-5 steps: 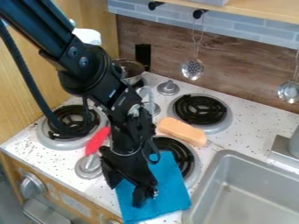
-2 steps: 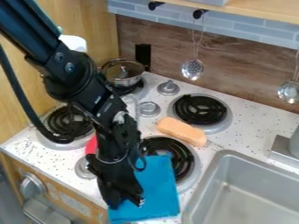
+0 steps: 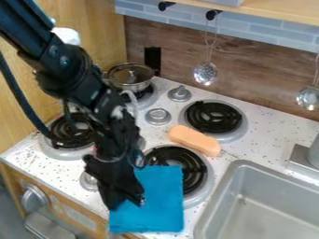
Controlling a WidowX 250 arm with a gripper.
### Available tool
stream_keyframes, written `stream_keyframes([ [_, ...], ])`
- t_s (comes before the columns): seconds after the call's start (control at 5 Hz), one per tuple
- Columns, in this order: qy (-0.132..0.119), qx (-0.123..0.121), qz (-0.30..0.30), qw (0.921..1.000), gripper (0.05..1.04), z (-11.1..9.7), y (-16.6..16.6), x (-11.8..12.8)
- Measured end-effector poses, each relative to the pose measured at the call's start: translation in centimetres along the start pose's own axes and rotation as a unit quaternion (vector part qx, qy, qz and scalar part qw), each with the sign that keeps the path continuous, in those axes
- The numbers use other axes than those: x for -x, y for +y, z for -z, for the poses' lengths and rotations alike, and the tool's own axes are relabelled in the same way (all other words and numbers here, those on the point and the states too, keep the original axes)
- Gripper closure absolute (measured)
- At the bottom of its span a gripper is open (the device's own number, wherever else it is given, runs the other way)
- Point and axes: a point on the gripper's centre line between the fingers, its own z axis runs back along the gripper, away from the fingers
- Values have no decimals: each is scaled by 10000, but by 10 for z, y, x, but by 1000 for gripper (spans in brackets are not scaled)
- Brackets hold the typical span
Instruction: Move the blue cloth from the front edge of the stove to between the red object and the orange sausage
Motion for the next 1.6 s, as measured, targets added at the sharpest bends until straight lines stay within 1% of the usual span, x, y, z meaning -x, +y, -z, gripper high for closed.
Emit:
stream_keyframes([
  [0.4, -120, -60, -497, 9987, 1015, -7, 25, -31],
  [0.6, -127, -91, -657, 9977, 1015, -4, 29, -46],
  [1.0, -189, -191, -759, 9968, 1015, -2, 35, -63],
  [1.2, -187, -282, -880, 9955, 1015, 1, 40, -73],
  [1.6, -225, -354, -1112, 9929, 1015, -1, 47, -97],
])
